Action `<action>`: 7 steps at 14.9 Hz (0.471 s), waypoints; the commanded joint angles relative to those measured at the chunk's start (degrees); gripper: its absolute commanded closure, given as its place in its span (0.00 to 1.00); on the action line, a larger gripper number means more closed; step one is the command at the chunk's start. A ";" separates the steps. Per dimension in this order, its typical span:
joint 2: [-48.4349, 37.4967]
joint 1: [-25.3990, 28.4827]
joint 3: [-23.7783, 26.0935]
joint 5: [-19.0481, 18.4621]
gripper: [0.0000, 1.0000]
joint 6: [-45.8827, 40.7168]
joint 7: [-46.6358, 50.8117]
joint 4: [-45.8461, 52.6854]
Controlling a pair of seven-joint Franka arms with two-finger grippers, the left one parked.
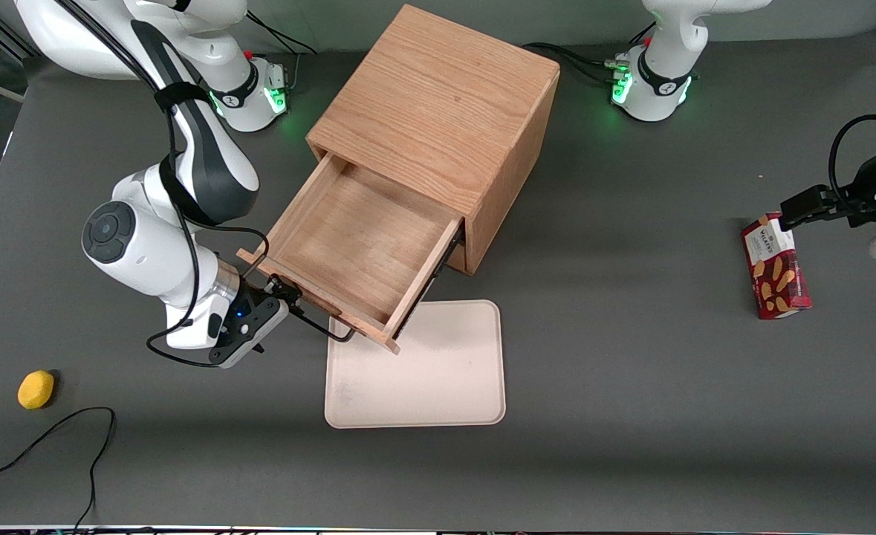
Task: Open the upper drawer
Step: 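Pull the handle outward with the right gripper, sliding the drawer open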
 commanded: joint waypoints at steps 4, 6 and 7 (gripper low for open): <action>0.13 0.55 -0.66 5.35 0.00 -7.35 -1.66 2.30; 0.13 0.55 -0.92 7.65 0.00 -8.07 -7.10 2.21; 0.13 0.55 -0.93 7.75 0.00 -8.42 -8.26 2.21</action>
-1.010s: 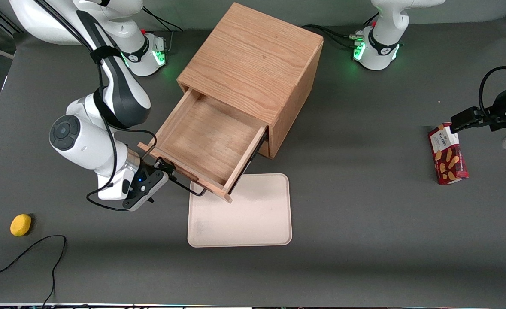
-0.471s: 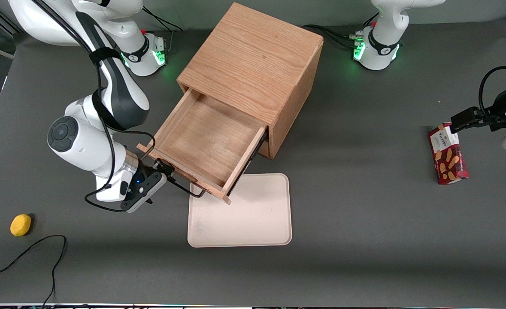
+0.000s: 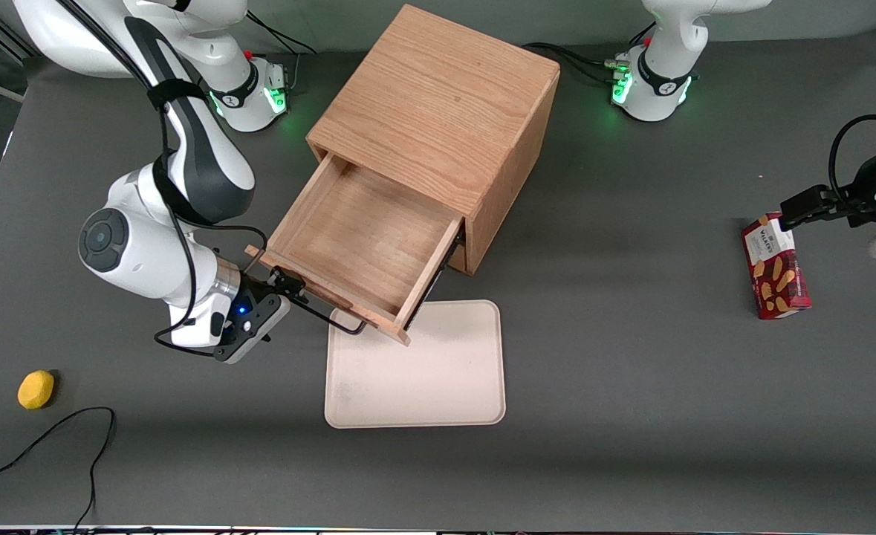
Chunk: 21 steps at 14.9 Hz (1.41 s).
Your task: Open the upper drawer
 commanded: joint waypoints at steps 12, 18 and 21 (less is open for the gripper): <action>-14.08 -2.90 -12.46 1.24 0.00 -12.52 4.57 4.10; -21.30 -2.99 -13.79 -8.96 0.00 -25.88 42.48 3.31; -21.57 -3.96 -13.88 -9.66 0.00 -27.21 42.41 3.31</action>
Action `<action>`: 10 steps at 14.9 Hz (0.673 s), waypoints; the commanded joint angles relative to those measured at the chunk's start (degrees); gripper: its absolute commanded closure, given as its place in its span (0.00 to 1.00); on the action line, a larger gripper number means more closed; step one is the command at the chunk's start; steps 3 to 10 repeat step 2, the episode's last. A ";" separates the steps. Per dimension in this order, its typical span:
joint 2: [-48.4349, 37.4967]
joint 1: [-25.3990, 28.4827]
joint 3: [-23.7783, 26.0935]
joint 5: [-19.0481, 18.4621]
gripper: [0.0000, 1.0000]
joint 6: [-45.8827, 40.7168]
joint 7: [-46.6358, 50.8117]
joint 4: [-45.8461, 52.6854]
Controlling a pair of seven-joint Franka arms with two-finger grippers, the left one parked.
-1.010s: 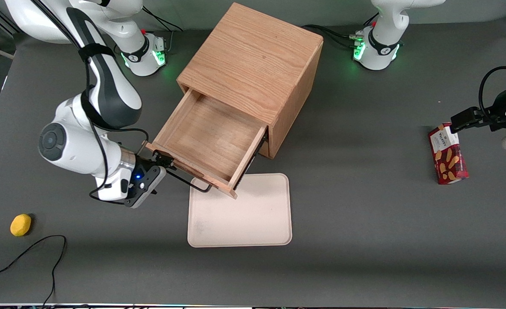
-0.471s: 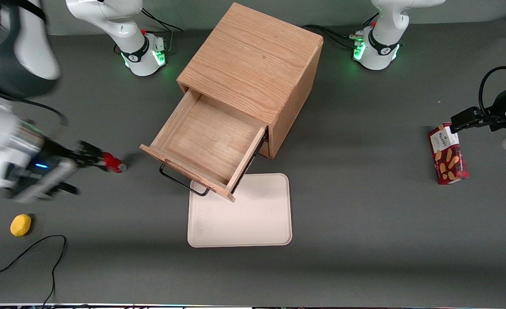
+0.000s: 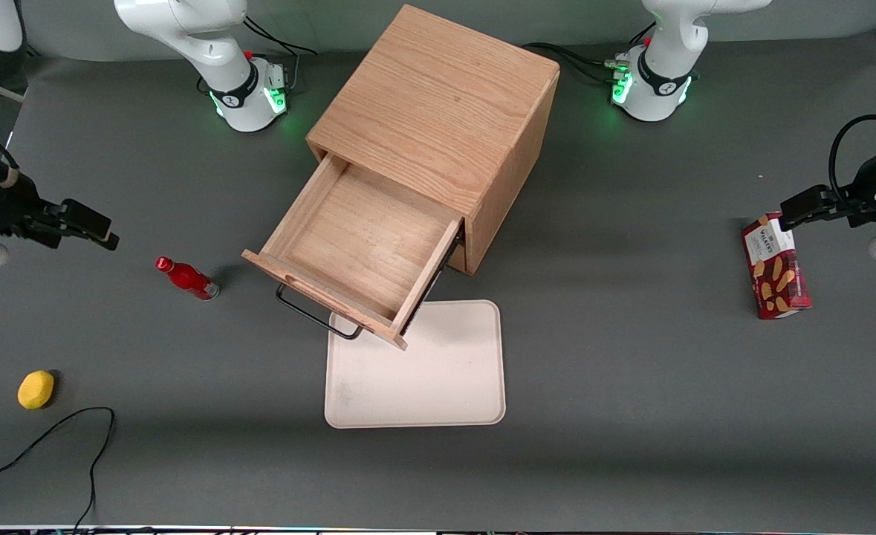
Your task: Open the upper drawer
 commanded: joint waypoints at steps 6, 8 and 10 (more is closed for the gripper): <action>-1.00 -0.41 -0.09 -1.31 0.00 -0.35 2.19 -1.60; -1.00 -0.41 -0.09 -1.31 0.00 -0.35 2.19 -1.60; -1.00 -0.41 -0.09 -1.31 0.00 -0.35 2.19 -1.60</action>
